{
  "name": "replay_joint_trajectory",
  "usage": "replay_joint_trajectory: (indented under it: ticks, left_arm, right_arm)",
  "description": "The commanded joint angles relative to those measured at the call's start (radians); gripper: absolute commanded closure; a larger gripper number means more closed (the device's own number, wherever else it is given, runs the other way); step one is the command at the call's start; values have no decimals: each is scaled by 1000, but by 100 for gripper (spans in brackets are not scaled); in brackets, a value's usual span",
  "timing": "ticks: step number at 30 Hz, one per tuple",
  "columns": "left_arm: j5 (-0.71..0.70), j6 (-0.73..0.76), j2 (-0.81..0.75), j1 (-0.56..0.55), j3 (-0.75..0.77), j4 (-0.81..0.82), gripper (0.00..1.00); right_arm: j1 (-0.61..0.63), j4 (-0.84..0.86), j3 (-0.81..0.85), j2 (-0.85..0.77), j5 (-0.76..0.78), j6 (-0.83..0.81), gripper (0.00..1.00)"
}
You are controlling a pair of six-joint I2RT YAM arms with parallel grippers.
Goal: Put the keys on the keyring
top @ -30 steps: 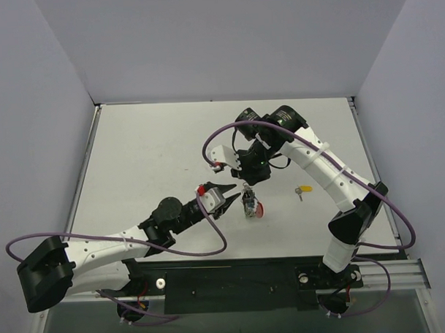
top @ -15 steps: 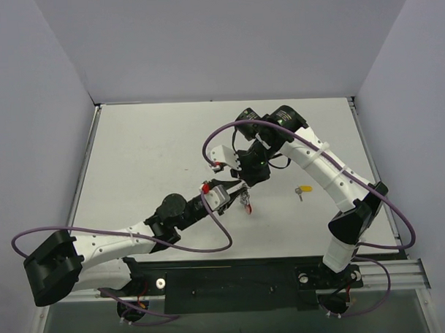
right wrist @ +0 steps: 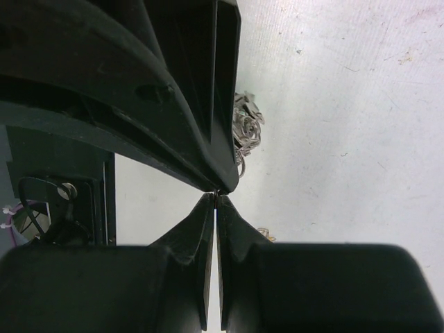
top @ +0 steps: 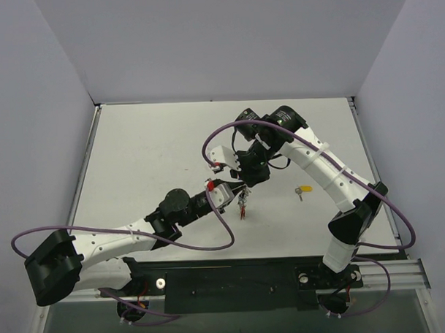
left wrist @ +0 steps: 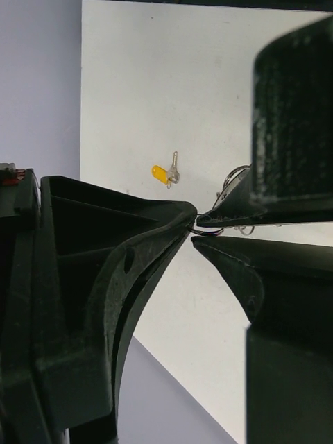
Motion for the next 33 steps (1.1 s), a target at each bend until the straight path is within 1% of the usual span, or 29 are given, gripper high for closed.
replay_joint_trajectory:
  ticks: [1,9,11,12,13,17,22,23,24,25,26,27,28,29,32,33]
  left_arm:
    - [26,24,-9,11,53,-56,80]
    - [39,29,-17,14,58,-79,79]
    - [47,21,-14,13,62,-79,86]
    - [50,19,-12,14,64,-80,99]
    - [52,13,-9,16,65,-77,100]
    - [44,-31,-14,19,55,-54,100]
    - [-8,-161,-44,22,24,1,100]
    - [-22,-180,-51,27,10,25,100]
    - [-24,-218,-60,28,2,42,100]
    - [-24,-224,-67,34,-17,77,100]
    - [-24,-273,-77,36,-27,93,100]
    - [-25,-286,-83,39,-43,122,100]
    - [-33,-315,-92,39,-51,136,100]
    - [-36,-324,-98,37,-70,170,100]
    - [-54,-385,-110,42,-117,259,100]
    - [-57,-395,-112,42,-128,304,100]
  right_arm:
    - [7,-263,38,-2,-25,1,100]
    - [7,-263,40,-1,-27,2,100]
    - [7,-263,41,1,-28,2,100]
    - [9,-263,41,2,-30,2,100]
    - [7,-264,41,1,-30,2,100]
    - [9,-264,37,1,-38,1,100]
    - [0,-251,29,4,-59,8,100]
    - [-9,-245,32,1,-74,17,99]
    - [-13,-235,34,1,-82,30,90]
    - [-32,-228,37,-2,-105,37,80]
    - [-40,-222,37,-4,-119,39,68]
    - [-65,-215,37,-14,-152,37,66]
    - [-82,-212,35,-21,-169,37,61]
    - [-106,-196,25,-34,-197,36,59]
    - [-175,-124,-44,-112,-295,9,57]
    - [-186,-69,-114,-137,-321,-13,57]
